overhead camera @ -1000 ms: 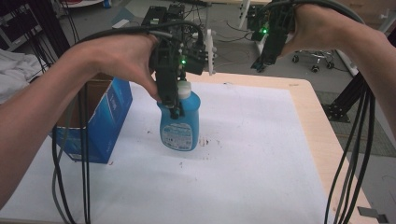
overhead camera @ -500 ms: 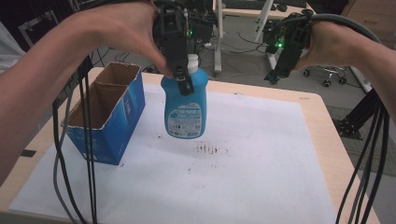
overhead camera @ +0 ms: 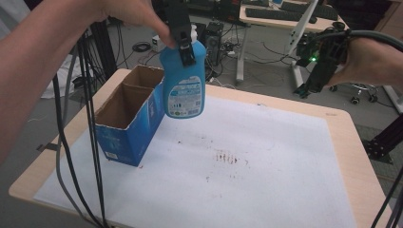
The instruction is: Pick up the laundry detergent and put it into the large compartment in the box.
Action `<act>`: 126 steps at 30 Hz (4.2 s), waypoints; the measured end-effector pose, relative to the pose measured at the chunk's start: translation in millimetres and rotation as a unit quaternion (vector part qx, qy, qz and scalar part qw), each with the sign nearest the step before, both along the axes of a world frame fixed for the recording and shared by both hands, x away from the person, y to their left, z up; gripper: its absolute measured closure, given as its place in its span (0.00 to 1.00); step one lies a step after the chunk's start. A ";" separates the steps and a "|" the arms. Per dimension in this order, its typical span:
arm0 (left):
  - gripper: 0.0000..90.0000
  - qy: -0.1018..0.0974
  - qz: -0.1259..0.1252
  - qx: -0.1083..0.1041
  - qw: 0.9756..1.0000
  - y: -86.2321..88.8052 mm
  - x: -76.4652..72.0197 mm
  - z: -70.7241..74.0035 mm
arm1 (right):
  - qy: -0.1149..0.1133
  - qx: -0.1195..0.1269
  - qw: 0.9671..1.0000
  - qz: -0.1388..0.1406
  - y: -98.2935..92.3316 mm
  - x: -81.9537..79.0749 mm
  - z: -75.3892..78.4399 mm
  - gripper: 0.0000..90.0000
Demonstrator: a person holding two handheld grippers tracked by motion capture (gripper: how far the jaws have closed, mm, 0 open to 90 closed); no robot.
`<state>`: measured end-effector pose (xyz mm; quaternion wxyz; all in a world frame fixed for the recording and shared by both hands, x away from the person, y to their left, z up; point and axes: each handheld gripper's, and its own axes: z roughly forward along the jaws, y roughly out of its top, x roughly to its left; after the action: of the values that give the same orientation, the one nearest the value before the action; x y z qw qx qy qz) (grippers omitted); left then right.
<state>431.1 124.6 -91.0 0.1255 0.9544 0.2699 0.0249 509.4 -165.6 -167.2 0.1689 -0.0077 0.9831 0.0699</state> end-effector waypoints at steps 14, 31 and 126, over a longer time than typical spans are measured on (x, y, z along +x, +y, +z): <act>0.41 -0.012 0.112 0.010 0.994 68.1 1.0 8.5 | 0.000 -0.002 1.000 0.000 -3.0 0.2 -2.8 0.13; 0.41 0.000 0.188 0.041 0.981 120.9 -1.7 -8.0 | 0.002 -0.004 1.000 0.003 -1.3 0.6 -4.2 0.13; 0.34 0.036 0.073 0.073 0.994 124.1 1.1 -181.3 | 0.010 -0.017 1.000 0.005 11.1 0.9 -14.4 0.13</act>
<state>432.2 248.7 -272.3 0.0439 0.9391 0.3402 0.0193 510.3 -154.5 -181.5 0.1585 -0.0143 0.9858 0.0539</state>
